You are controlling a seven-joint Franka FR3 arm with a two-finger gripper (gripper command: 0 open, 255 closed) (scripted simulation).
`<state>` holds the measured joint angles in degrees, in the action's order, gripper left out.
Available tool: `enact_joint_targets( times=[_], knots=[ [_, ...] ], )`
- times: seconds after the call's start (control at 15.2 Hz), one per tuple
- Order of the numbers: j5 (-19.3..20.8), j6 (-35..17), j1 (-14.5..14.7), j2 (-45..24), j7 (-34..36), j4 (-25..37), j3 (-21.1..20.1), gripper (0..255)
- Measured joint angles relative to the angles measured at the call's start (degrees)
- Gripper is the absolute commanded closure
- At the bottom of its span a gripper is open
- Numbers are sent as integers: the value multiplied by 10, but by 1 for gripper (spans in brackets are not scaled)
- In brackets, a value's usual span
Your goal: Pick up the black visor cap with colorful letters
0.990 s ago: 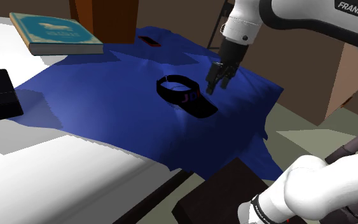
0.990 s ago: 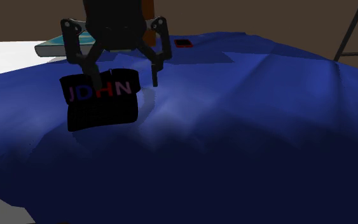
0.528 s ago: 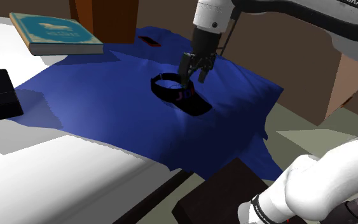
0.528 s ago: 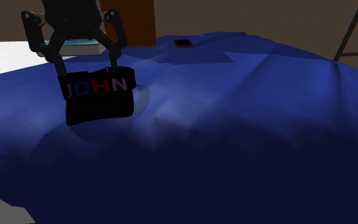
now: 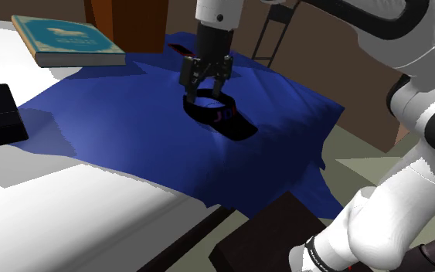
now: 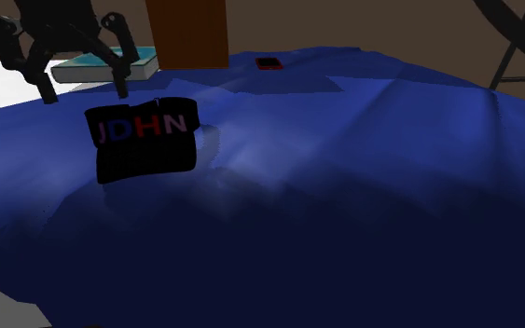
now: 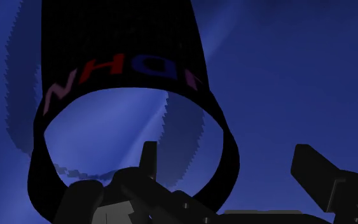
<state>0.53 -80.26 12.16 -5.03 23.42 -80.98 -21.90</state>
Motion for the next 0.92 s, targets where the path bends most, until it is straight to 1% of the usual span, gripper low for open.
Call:
enact_joint_targets(
  times=[0.4,0.46,0.92],
  knots=[
    [-4,-45,-1,10,-2,-54,1,0],
    [-4,-48,-1,11,-1,-58,1,255],
    [-4,-52,-1,12,-1,-63,0,255]
  ],
)
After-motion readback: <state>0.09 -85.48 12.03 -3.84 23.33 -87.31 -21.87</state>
